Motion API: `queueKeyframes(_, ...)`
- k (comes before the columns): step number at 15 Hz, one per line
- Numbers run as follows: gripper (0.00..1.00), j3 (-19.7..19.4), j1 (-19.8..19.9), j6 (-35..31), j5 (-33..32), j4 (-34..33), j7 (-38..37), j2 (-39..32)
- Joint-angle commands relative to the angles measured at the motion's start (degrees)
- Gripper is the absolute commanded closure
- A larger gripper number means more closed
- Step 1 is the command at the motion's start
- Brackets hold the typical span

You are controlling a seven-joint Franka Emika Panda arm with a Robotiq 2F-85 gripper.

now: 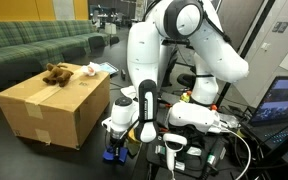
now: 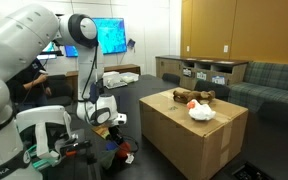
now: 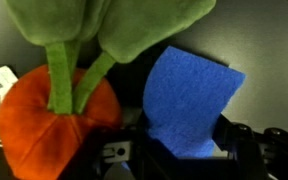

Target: Swap the things on the box with the things on the table

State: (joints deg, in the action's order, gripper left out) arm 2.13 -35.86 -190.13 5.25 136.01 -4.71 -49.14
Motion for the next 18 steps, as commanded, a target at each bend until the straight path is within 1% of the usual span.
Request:
queueKeyframes(1,0.68,0.8,1.3,2.3,-1.9,0.9,1.8,2.7)
queueKeyframes(3,0.68,0.7,1.2,3.7,-2.6,1.4,2.5,4.2)
queueKeyframes(4,0.68,1.3,2.0,5.0,-3.4,2.0,3.1,5.6)
queueKeyframes(8,0.68,1.2,1.9,9.8,-5.1,2.9,3.5,10.7)
queueKeyframes(9,0.68,0.6,1.2,10.9,-5.4,2.8,3.1,11.6)
queueKeyframes(13,0.68,-0.8,0.4,17.6,-7.4,2.3,2.0,16.9)
queueKeyframes(17,0.68,-2.6,0.6,24.4,-11.0,1.9,0.6,22.6)
queueKeyframes(18,0.68,-2.6,1.2,26.2,-12.0,1.7,0.5,23.9)
